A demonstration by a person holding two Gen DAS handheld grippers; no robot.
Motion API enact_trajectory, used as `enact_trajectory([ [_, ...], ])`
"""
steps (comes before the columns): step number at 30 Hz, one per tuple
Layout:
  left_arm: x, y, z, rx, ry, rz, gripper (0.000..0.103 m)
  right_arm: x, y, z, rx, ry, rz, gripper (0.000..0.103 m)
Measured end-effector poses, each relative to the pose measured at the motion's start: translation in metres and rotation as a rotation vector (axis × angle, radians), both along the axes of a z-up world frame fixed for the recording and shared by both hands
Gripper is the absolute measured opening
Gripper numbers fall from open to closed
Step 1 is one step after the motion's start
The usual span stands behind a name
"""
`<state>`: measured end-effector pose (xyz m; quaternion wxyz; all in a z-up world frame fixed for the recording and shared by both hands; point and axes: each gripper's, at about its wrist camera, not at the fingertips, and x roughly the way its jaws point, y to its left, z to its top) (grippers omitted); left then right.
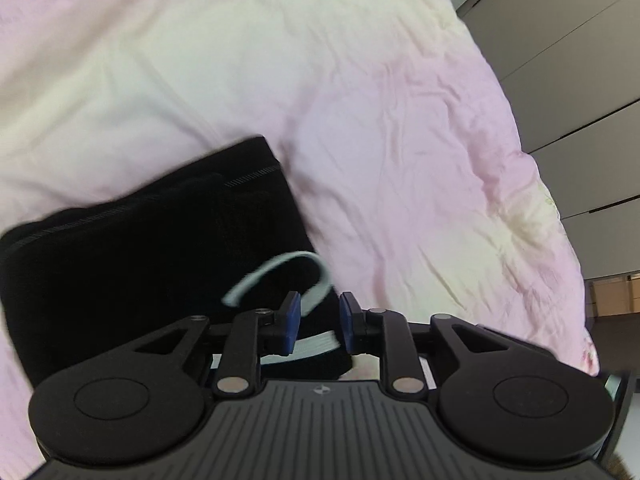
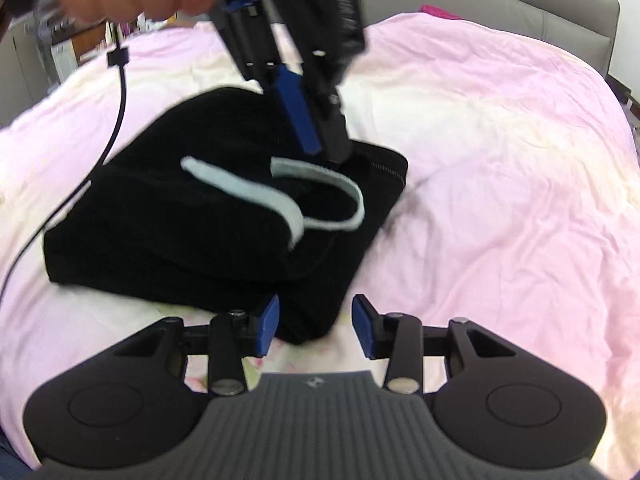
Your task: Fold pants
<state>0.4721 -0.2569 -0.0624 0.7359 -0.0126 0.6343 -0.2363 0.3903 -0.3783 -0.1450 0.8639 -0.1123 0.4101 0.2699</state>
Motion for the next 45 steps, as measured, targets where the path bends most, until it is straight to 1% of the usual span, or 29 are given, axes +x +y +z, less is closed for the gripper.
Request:
enact_trajectory([
  [2,-0.004,0.022,0.010,0.008,-0.050,0.004,0.032,0.005,0.002,0.011,0.045,0.015,-0.018,0.041],
  [5,-0.012,0.061,0.012,0.036,-0.102,0.025,0.032,0.026,0.009,0.025,0.103,0.040,-0.057,0.042],
  [10,-0.023,0.130,-0.006,0.099,-0.153,0.071,0.033,0.047,0.022,0.034,0.196,0.089,-0.132,0.043],
  [12,-0.024,0.153,-0.015,0.115,-0.168,0.095,0.033,0.067,0.026,0.029,0.234,0.127,-0.184,0.043],
  [15,-0.021,0.183,-0.028,0.114,-0.177,0.124,0.033,0.104,0.028,0.020,0.294,0.183,-0.269,0.044],
  [17,-0.018,0.198,-0.035,0.091,-0.183,0.145,0.033,0.124,0.029,0.010,0.327,0.224,-0.315,0.048],
  [21,-0.011,0.219,-0.046,0.059,-0.186,0.180,0.033,0.156,0.036,-0.014,0.353,0.280,-0.394,0.057],
  [22,-0.009,0.222,-0.049,0.058,-0.188,0.181,0.033,0.162,0.035,-0.021,0.377,0.304,-0.418,0.058],
  [23,-0.008,0.225,-0.051,0.059,-0.188,0.187,0.033,0.161,0.032,-0.025,0.424,0.337,-0.435,0.059],
  [24,-0.005,0.226,-0.053,0.058,-0.189,0.196,0.033,0.166,0.031,-0.033,0.476,0.361,-0.454,0.058],
  [25,-0.004,0.230,-0.055,0.050,-0.196,0.206,0.032,0.168,0.030,-0.037,0.526,0.377,-0.464,0.051],
  [26,-0.003,0.232,-0.055,0.038,-0.206,0.217,0.032,0.168,0.031,-0.036,0.550,0.377,-0.463,0.038],
  [27,-0.002,0.234,-0.056,0.026,-0.218,0.227,0.033,0.168,0.037,-0.030,0.488,0.339,-0.452,0.025],
  [28,-0.002,0.235,-0.056,0.017,-0.238,0.233,0.032,0.167,0.047,-0.019,0.404,0.297,-0.419,0.022],
  [29,-0.002,0.235,-0.055,0.011,-0.270,0.232,0.029,0.164,0.056,-0.006,0.347,0.246,-0.390,0.021],
  [30,-0.004,0.233,-0.052,0.007,-0.314,0.234,0.026,0.160,0.063,0.007,0.312,0.196,-0.360,0.018],
  [32,-0.006,0.228,-0.048,-0.010,-0.386,0.242,0.025,0.154,0.070,0.031,0.287,0.103,-0.325,0.016],
  [33,-0.006,0.225,-0.047,-0.023,-0.405,0.247,0.022,0.152,0.070,0.039,0.278,0.072,-0.326,0.016],
  [35,-0.002,0.216,-0.051,-0.048,-0.412,0.240,0.021,0.155,0.066,0.043,0.207,0.037,-0.340,0.016],
  [36,0.002,0.209,-0.056,-0.053,-0.420,0.225,0.020,0.159,0.061,0.038,0.180,0.039,-0.372,0.017],
  [37,0.005,0.201,-0.062,-0.042,-0.427,0.209,0.020,0.163,0.053,0.030,0.160,0.059,-0.410,0.017],
  [38,0.009,0.194,-0.070,-0.020,-0.422,0.199,0.020,0.166,0.046,0.018,0.146,0.097,-0.438,0.019],
  [39,0.015,0.186,-0.080,0.020,-0.414,0.196,0.020,0.169,0.040,0.003,0.149,0.139,-0.456,0.019],
  [40,0.020,0.180,-0.090,0.075,-0.419,0.196,0.021,0.169,0.037,-0.009,0.161,0.162,-0.463,0.019],
  [41,0.024,0.177,-0.096,0.111,-0.421,0.201,0.021,0.170,0.036,-0.016,0.167,0.170,-0.469,0.020],
  [43,0.034,0.177,-0.103,0.138,-0.401,0.233,0.020,0.173,0.036,-0.024,0.175,0.180,-0.473,0.021],
  [45,0.041,0.176,-0.102,0.164,-0.374,0.243,0.019,0.177,0.036,-0.026,0.180,0.200,-0.479,0.023],
])
